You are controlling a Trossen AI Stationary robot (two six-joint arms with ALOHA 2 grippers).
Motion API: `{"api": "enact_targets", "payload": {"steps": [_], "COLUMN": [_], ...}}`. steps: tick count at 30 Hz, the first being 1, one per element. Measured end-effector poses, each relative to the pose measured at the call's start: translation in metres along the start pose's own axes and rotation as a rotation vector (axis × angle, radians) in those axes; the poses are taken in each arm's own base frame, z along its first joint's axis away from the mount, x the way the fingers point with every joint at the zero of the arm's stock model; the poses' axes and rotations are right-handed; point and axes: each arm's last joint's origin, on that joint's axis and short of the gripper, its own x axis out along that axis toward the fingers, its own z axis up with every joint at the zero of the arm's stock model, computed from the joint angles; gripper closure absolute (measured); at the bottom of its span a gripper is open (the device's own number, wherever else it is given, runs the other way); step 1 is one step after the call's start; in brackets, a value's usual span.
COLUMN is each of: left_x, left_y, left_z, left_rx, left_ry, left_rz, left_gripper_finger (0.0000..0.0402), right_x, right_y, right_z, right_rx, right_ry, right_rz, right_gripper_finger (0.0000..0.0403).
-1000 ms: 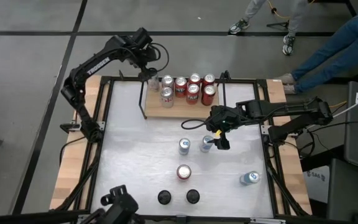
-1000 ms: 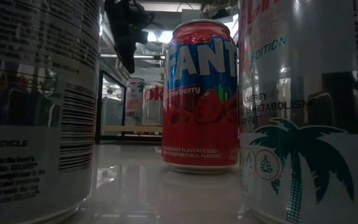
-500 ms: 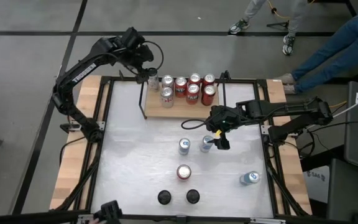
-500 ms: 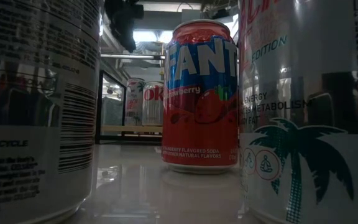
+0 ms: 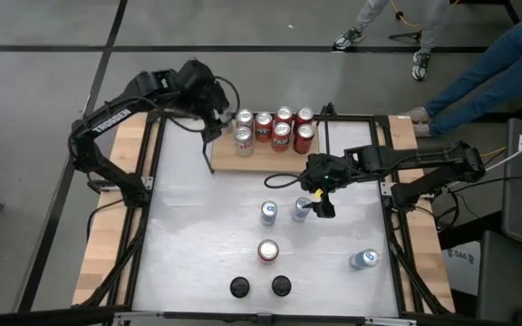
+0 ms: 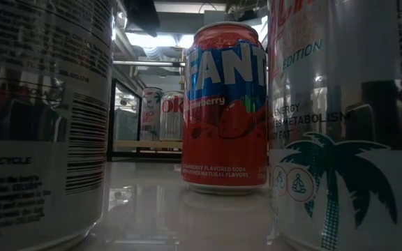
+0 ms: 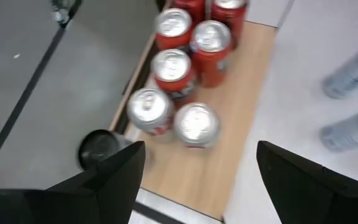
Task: Place canned beverage on shelf
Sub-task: Put the white and pink soda can on the shelf aligned with other white and pink soda can
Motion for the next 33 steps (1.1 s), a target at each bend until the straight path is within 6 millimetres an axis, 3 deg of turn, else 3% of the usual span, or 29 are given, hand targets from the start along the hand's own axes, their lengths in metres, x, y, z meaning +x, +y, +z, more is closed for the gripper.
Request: {"api": "enact_targets", "payload": {"steps": [9,13,25,33], "left_x": [-0.003,-0.011,-0.021,-0.029], "left_y": [-0.041,-0.055,-0.094,-0.123], "left_z": [0.001,-0.001,-0.001,0.003], "left_rx": [0.075,0.107,0.155,0.196], "left_ry": [0.019,0.002,-0.04,-0.13], "left_rz": [-0.095,-0.129,-0.215,-0.28], "left_gripper_finger": [0.0102,0.0102,0.0102,0.0102], "right_x": [0.0,0.0,-0.004,0.015], "right_y": [0.003,0.013,0.09,0.148], "right_z": [0.001,0.005,0.017,0.007], "right_rx": [0.086,0.126,-0.02,0.013], "right_ry": [-0.008,-0.043,-0.245,-0.232], "right_rz": [0.097,0.112,0.169,0.141], "right_gripper_finger": [0.002,0.002,0.002,0.002]}}
